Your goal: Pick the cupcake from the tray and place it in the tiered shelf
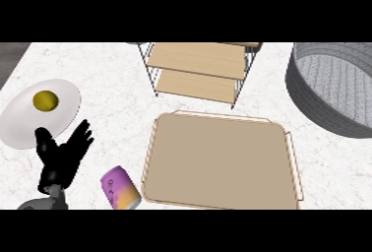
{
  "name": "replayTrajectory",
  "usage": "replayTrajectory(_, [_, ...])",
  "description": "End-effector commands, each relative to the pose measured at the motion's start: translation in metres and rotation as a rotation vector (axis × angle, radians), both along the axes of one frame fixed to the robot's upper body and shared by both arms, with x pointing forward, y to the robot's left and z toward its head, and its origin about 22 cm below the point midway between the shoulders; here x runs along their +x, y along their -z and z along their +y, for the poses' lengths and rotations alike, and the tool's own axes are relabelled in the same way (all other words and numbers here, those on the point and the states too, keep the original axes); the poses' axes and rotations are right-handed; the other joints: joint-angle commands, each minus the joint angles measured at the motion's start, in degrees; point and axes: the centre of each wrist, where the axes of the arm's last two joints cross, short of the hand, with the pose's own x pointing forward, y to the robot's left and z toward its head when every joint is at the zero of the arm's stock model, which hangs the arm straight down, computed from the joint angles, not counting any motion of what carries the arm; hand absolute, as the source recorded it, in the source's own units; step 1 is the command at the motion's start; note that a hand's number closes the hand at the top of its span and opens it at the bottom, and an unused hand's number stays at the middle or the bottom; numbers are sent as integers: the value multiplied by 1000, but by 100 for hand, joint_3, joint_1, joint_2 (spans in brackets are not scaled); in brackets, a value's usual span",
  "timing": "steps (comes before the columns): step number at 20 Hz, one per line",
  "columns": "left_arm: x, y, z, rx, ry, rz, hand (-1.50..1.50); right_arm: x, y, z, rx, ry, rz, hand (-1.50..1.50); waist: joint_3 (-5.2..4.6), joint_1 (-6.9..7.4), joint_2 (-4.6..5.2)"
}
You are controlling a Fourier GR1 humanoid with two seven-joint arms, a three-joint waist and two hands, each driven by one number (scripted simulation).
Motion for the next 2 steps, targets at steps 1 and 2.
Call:
replayTrajectory(1, [-1, -16, -6, -33, 22, 7, 0, -39, 2, -20, -15, -16, 11, -150, -5, 54, 7])
replayTrajectory(2, [-1, 6, 8, -11, -12, 19, 0, -55, -7, -31, -1, -36, 1, -150, -9, -34, 7])
